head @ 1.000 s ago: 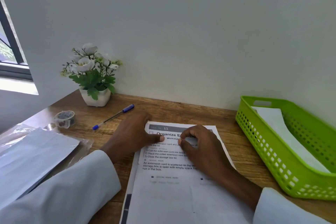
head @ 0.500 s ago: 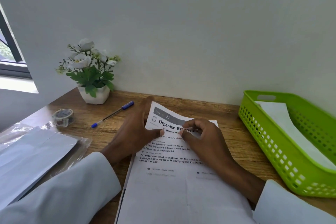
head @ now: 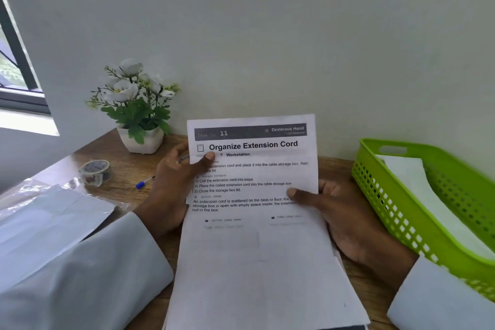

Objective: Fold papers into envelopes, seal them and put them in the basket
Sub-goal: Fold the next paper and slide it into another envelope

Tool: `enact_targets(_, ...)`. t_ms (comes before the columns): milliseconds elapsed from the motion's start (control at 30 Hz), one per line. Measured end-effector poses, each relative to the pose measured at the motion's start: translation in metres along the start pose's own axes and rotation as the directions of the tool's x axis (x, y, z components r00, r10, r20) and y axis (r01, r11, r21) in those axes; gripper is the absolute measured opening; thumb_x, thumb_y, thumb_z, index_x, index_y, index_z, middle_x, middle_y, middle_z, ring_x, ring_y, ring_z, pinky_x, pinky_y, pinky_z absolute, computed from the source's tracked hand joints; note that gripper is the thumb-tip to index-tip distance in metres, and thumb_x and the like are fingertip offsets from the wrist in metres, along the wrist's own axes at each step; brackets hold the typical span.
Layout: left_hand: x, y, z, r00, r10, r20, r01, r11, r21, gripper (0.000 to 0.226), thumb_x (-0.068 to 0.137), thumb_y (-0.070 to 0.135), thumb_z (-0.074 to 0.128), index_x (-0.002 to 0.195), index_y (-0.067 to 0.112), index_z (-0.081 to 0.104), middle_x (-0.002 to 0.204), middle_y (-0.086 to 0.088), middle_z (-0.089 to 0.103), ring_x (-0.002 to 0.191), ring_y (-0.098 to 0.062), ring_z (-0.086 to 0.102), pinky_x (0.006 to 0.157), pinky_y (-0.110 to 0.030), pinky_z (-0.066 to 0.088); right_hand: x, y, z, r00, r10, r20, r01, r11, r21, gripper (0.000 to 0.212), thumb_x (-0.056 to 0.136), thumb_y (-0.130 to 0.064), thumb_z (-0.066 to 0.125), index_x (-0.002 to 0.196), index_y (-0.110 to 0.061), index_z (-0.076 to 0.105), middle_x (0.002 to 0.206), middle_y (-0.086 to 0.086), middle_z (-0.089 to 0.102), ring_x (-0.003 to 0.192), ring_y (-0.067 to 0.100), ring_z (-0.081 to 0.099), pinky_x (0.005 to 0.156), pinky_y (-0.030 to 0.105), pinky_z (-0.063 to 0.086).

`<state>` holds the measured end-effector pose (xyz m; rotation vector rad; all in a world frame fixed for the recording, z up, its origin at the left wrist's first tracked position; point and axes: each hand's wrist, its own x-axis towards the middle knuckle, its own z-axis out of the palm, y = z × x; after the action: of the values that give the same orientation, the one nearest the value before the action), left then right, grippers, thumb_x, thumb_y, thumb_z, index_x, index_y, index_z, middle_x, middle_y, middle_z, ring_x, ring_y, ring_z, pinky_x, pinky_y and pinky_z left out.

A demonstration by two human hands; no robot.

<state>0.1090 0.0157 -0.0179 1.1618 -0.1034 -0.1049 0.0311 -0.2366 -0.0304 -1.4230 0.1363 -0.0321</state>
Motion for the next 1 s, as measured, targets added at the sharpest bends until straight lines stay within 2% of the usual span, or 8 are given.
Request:
enact_targets(133,-0.003,0.004,-0.003,0.975,-0.136,0.173,0.136,0.991,0.01,0.048,0.081,0.016,0.069,0.127,0.011,0.055,0.115,-0.018,0.07,0.102,-0.037,0.069,0.077,-0.052,0.059,0.003,-0.003,0.002,0.998,-0.056,-0.043,0.059,0.994,0.093,0.034,0.078,-0.011,0.076,0.11,-0.001,0.07,0.107,0.02,0.074,0.095,0.038,0.072,0.075,0.044,0.06)
enact_targets(267,-0.007,-0.003,0.004,0.929,-0.202,0.31,0.181,0.979,0.095,0.037,0.084,0.003,0.065,0.12,0.008,0.063,0.116,-0.016,0.07,0.104,-0.035,0.068,0.079,-0.045,0.059,0.01,-0.008,-0.001,0.986,-0.112,-0.127,0.134,0.974,0.18,0.024,0.083,-0.009,0.071,0.107,-0.003,0.072,0.104,0.017,0.076,0.087,0.031,0.075,0.064,0.037,0.06)
enact_targets(467,-0.008,-0.005,0.005,0.956,-0.149,0.251,0.128,0.987,0.098,0.033,0.09,-0.001,0.058,0.122,0.007,0.064,0.116,-0.015,0.07,0.104,-0.034,0.068,0.084,-0.046,0.057,0.009,-0.006,-0.005,0.996,-0.058,-0.074,0.07,0.983,0.167,0.033,0.082,-0.002,0.068,0.116,-0.002,0.069,0.112,0.017,0.074,0.1,0.033,0.072,0.083,0.042,0.06)
enact_targets(633,-0.005,-0.002,0.003,0.976,-0.184,0.121,0.176,0.982,0.07,0.024,0.093,-0.001,0.052,0.103,0.01,0.07,0.1,-0.014,0.075,0.084,-0.031,0.074,0.061,-0.038,0.061,0.009,-0.009,-0.005,0.996,-0.06,-0.07,0.068,0.99,0.124,0.031,0.084,0.002,0.063,0.114,0.001,0.069,0.115,0.021,0.071,0.107,0.038,0.067,0.095,0.047,0.054)
enact_targets(767,-0.003,0.002,-0.005,0.98,-0.171,0.103,0.163,0.983,0.084,0.021,0.097,0.009,0.048,0.104,0.016,0.067,0.087,-0.012,0.072,0.066,-0.024,0.069,0.055,-0.033,0.057,0.008,-0.011,-0.007,0.995,-0.047,-0.087,0.054,0.996,0.071,0.023,0.088,-0.004,0.06,0.086,-0.016,0.079,0.097,0.016,0.076,0.074,0.025,0.073,0.059,0.033,0.059)
enact_targets(833,-0.001,0.003,-0.004,0.983,-0.175,0.064,0.169,0.982,0.082,0.022,0.098,0.015,0.048,0.11,0.022,0.066,0.079,-0.008,0.072,0.059,-0.021,0.066,0.047,-0.029,0.055,0.009,-0.011,-0.007,0.994,-0.047,-0.1,0.056,0.995,0.087,0.023,0.087,-0.004,0.06,0.083,-0.017,0.078,0.093,0.015,0.077,0.069,0.023,0.073,0.054,0.031,0.058)
enact_targets(933,0.001,0.002,0.0,0.982,-0.183,0.043,0.183,0.983,0.014,0.024,0.101,0.029,0.044,0.116,0.025,0.062,0.099,-0.007,0.075,0.078,-0.021,0.071,0.058,-0.032,0.057,0.009,-0.012,-0.007,0.989,-0.039,-0.14,0.056,0.991,0.119,0.015,0.085,-0.007,0.065,0.085,-0.016,0.076,0.086,0.015,0.077,0.062,0.027,0.072,0.051,0.035,0.057)
enact_targets(1000,0.001,0.001,0.001,0.978,-0.177,0.11,0.176,0.984,0.015,0.03,0.098,0.044,0.045,0.118,0.027,0.059,0.104,-0.006,0.075,0.092,-0.023,0.073,0.066,-0.034,0.057,0.009,-0.012,-0.007,0.985,-0.04,-0.169,0.06,0.992,0.114,0.012,0.084,-0.006,0.066,0.085,-0.014,0.075,0.082,0.015,0.077,0.058,0.029,0.071,0.049,0.036,0.056)
